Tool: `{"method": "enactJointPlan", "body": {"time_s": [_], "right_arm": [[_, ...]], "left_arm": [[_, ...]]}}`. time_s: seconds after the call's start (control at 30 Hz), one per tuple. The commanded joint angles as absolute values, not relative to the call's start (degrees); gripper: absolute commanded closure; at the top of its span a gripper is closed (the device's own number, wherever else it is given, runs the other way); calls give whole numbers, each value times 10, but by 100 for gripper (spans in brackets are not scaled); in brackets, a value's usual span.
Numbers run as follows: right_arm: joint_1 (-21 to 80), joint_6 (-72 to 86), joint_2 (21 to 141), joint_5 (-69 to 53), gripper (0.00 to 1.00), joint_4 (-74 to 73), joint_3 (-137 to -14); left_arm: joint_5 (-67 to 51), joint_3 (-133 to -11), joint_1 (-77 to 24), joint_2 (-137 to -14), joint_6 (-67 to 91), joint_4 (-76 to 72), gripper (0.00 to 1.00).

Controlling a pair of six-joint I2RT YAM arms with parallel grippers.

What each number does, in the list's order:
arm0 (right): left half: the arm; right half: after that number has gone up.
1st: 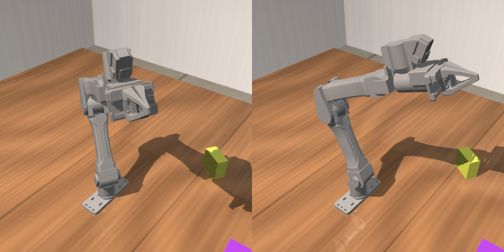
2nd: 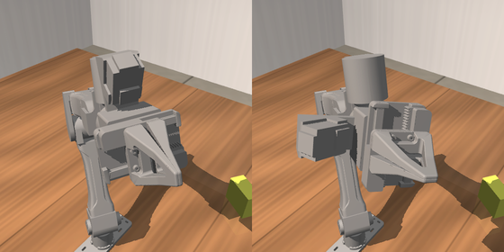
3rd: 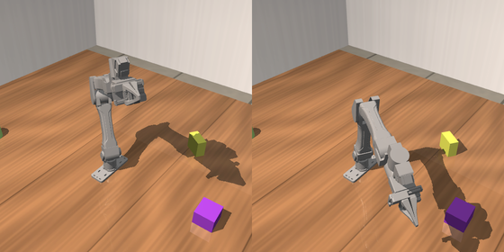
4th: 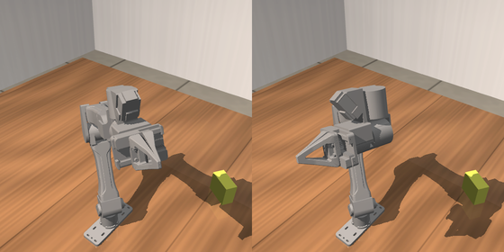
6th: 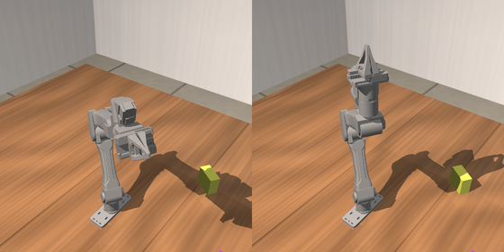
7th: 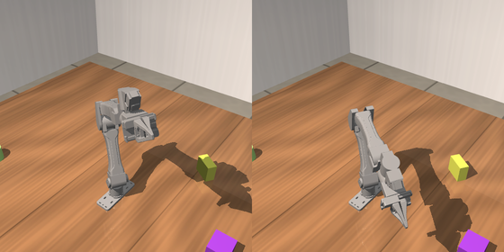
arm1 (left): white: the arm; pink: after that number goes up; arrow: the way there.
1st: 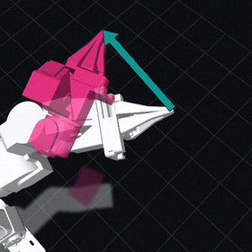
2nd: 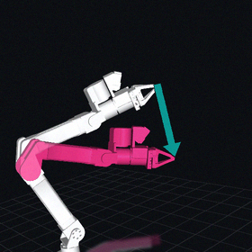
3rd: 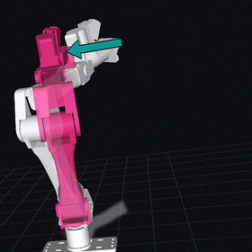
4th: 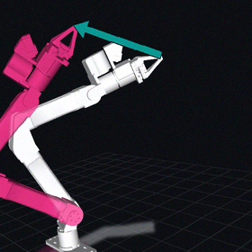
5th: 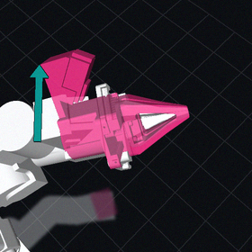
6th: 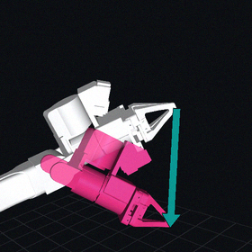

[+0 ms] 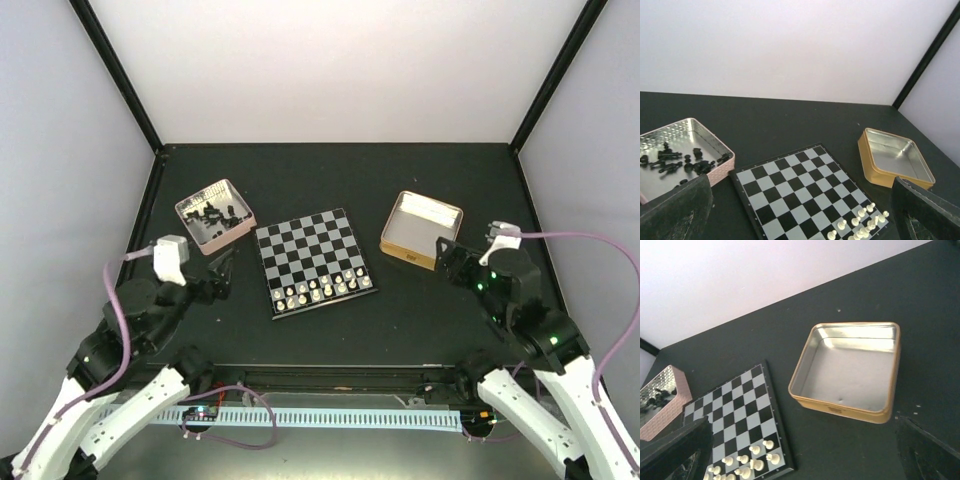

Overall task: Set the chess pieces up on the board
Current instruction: Reset both arms

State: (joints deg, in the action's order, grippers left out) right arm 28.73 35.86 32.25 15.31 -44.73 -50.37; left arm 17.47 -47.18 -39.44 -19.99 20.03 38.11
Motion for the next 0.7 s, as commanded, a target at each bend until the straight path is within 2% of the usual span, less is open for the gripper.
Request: {"method": "enactJointPlan", "body": {"time_s": [0.0, 0.23, 0.67], "right_arm": [[285, 339, 283, 223, 0, -542, -547], [285, 343, 251, 234, 0, -600, -605], [285, 343, 236, 221, 0, -584, -588]], "left_arm": [[217, -515, -392, -171, 213, 457, 1], [246, -545, -391, -134, 237, 536, 1], [250, -546, -392, -119, 236, 547, 1]]}}
